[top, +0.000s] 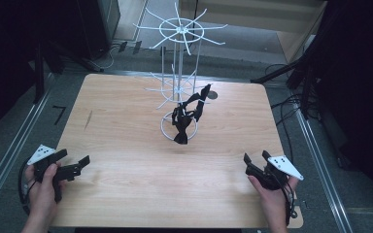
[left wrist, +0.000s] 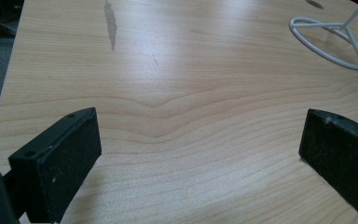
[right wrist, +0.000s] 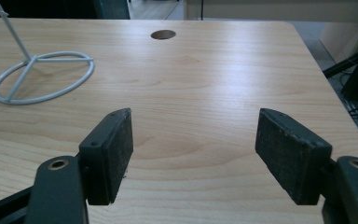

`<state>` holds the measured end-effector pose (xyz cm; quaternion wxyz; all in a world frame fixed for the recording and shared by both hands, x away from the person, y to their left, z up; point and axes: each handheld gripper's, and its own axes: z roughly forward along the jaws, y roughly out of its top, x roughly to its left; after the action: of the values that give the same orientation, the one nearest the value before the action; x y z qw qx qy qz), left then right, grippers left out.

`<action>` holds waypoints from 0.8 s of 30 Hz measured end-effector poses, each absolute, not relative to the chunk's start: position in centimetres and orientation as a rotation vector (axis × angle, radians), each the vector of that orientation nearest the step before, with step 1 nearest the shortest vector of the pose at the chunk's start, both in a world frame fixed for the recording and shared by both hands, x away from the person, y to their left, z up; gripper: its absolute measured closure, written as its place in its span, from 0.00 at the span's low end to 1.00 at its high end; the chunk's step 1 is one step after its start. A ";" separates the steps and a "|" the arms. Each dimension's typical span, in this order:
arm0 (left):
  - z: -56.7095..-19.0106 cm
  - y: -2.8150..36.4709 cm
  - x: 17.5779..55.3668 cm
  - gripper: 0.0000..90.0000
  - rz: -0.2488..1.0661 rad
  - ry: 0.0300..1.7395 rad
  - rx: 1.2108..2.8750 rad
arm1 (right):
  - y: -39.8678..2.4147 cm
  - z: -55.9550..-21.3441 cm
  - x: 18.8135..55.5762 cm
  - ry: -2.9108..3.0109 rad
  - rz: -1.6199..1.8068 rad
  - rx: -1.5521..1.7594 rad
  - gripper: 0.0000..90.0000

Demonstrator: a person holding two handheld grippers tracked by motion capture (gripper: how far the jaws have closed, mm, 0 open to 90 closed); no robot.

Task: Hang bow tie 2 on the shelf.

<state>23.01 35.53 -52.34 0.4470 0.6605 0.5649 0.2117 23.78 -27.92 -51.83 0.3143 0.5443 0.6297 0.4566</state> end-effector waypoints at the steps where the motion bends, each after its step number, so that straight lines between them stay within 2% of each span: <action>1: -52.3 35.5 23.0 0.00 0.523 1.397 1.636 | -28.2 -51.9 23.7 1.657 1.203 1.442 0.31; 24: -52.3 35.5 22.9 0.00 0.523 1.398 1.631 | -32.9 -53.3 21.5 1.605 1.101 1.544 0.30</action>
<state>22.95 35.53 -52.35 0.4489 0.6592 0.5651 0.2112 21.48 -32.86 -53.29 0.3227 0.5884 0.6114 0.4194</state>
